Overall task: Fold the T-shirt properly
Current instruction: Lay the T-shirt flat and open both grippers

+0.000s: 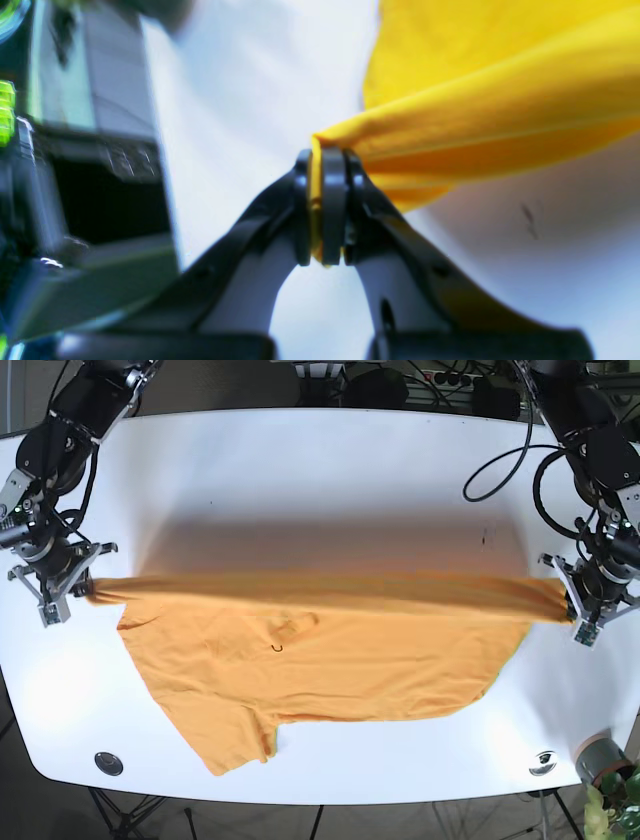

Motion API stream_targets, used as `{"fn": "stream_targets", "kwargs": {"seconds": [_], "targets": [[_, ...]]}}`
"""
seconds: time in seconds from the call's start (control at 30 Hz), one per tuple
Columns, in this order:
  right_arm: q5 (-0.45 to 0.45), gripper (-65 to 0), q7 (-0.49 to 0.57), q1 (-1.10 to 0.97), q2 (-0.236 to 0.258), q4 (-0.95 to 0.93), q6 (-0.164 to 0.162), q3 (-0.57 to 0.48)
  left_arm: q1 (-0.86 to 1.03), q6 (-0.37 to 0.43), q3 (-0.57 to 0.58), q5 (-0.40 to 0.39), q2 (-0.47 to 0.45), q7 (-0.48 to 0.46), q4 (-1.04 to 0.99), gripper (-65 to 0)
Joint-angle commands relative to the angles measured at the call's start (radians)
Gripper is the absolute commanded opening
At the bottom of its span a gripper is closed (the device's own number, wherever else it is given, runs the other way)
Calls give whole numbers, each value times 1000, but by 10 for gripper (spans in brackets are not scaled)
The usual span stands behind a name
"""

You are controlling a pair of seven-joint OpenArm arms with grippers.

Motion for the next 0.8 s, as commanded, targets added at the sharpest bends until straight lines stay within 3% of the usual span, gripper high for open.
{"fn": "stream_targets", "kwargs": {"seconds": [0.0, 0.17, 0.43, 0.77], "targets": [[24, -626, 23, -28, 16, 30, -1, 2, 29, 5, -12, -10, -13, -23, 27, -650], [66, -626, 26, -143, 18, 30, -1, 4, 147, 5, -76, -9, 19, -31, 27, -650], [69, -626, 28, -254, -16, 26, -1, 67, 304, 5, -141, -6, 59, -135, 26, -650], [73, -626, 29, -386, -25, 29, -1, 74, 439, 5, -188, -7, 96, -145, 27, -650]]}}
